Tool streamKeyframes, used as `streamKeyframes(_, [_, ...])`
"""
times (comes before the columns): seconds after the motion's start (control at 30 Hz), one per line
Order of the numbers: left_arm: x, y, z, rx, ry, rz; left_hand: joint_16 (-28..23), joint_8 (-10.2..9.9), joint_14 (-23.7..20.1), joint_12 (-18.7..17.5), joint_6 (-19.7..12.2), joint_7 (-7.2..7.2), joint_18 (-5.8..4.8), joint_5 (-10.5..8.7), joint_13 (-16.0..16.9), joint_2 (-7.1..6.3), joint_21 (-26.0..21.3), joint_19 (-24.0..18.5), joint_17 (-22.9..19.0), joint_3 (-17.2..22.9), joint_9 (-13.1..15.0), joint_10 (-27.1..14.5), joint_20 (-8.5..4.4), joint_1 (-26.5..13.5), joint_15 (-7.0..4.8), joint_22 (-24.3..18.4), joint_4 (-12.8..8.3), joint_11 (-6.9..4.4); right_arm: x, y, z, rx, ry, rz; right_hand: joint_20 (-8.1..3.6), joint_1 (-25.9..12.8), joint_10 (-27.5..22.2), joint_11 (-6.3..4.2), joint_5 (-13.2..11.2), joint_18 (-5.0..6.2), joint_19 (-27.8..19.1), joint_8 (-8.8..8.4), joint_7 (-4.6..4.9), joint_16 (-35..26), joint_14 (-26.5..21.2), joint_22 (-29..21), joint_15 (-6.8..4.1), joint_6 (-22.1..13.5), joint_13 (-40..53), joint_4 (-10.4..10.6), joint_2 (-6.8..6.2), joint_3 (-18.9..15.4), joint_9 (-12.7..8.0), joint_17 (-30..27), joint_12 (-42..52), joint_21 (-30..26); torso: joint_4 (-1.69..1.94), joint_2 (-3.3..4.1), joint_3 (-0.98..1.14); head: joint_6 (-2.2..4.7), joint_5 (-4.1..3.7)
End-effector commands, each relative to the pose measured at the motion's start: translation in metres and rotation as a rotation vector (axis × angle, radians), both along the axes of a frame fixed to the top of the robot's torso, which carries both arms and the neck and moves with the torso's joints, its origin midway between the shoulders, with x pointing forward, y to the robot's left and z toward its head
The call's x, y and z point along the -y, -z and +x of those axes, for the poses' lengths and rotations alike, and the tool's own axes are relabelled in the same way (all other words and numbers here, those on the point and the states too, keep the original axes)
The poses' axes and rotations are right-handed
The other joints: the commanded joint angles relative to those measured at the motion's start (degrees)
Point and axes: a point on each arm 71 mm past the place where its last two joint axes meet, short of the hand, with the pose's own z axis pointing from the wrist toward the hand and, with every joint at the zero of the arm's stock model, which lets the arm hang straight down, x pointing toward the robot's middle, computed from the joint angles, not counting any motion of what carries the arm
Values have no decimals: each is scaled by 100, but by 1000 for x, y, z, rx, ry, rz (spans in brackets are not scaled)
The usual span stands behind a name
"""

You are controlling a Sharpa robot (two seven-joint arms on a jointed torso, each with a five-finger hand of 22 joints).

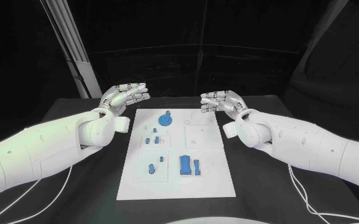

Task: Assemble the parts on the task board

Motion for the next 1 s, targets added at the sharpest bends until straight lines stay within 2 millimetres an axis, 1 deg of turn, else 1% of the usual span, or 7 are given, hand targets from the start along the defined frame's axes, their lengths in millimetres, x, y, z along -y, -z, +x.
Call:
streamKeyframes(0.03, [-1, 0, -1, 1, -3, 4, -488, -263, -1695, -367, -1688, -363, -290, -217, -316, 3, -558, -1396, -417, -357, -329, -1720, -484, -2345, -274, -679, 293, -316, 0, -1, -1, 1, 5, -1, -364, -2754, -1990, -256, -524, -295, -1930, -332, -338, -360, -2116, -250, -505, -1715, -325, 175, -323, 448, -212, -255, -362, -385, -6, 0, 8, 2, 13])
streamKeyframes(0.5, [21, -3, -31, 20, -117, 96, -924, -796, -3215, -693, -3201, -690, -505, -688, -316, 3, -558, -2649, -417, -674, -329, -3256, -917, -4449, -841, -1288, 293, -968, -27, -36, -20, 60, 161, 51, -686, -5172, -3744, -792, -524, -517, -3632, -332, -639, -360, -3983, -767, -505, -3231, -325, 175, -997, 841, -650, -779, -362, -720, -113, -86, 264, 581, 483])
streamKeyframes(0.53, [23, -4, -34, 24, -130, 106, -943, -796, -3296, -714, -3284, -707, -505, -688, -316, 3, -558, -2717, -417, -688, -329, -3342, -943, -4564, -841, -1320, 293, -968, -29, -38, -22, 63, 175, 53, -705, -5306, -3841, -792, -524, -517, -3726, -332, -1048, -360, -4086, -767, -505, -3316, -325, 175, -997, 863, -650, -779, -362, -740, -117, -89, 272, 599, 498])
streamKeyframes(0.63, [29, -9, -45, 40, -175, 135, -1018, -796, -3544, -1125, -3528, -1121, -969, -688, -316, 3, -558, -2923, -417, -1100, -329, -3594, -1012, -4908, -841, -1420, 293, -968, -35, -46, -30, 68, 214, 58, -1126, -5731, -4154, -792, -524, -981, -4024, -332, -1048, -360, -4414, -767, -505, -3578, -325, 175, -997, 927, -650, -779, -362, -1177, -120, -92, 281, 618, 513])
streamKeyframes(0.67, [30, -11, -48, 45, -187, 143, -1034, -796, -3618, -1125, -3602, -1121, -969, -688, -316, 3, -558, -2983, -417, -1100, -329, -3667, -1032, -5008, -841, -1449, 293, -968, -36, -48, -32, 68, 224, 58, -1126, -5843, -4233, -792, -524, -579, -4101, -332, -1048, -360, -4500, -767, -505, -3648, -325, 175, -997, 940, -650, -779, -362, -1177, -120, -92, 281, 618, 513])
streamKeyframes(0.7, [32, -12, -51, 49, -197, 149, -1057, -796, -3680, -1125, -3666, -1121, -969, -688, -316, 3, -558, -3035, -417, -1100, -329, -3730, -1050, -5094, -841, -1474, 293, -968, -38, -50, -33, 69, 231, 58, -1126, -5920, -4288, -792, -524, -981, -4155, -332, -1048, -360, -4558, -767, -505, -3698, -325, 175, -997, 956, -650, -779, -362, -1177, -120, -92, 281, 618, 513])
streamKeyframes(1.0, [37, -21, -64, 74, -254, 181, -1493, -796, -4154, -1125, -4140, -1121, -969, -688, -316, 3, -558, -3421, -417, -1100, -329, -4213, -1491, -5753, -841, -1665, 293, -968, -41, -55, -39, 70, 257, 58, -1126, -6714, -4864, -792, -524, -981, -4717, -332, -1048, -360, -5169, -767, -505, -4194, -325, 175, -997, 1371, -650, -779, -362, -1177, -120, -92, 281, 618, 513])
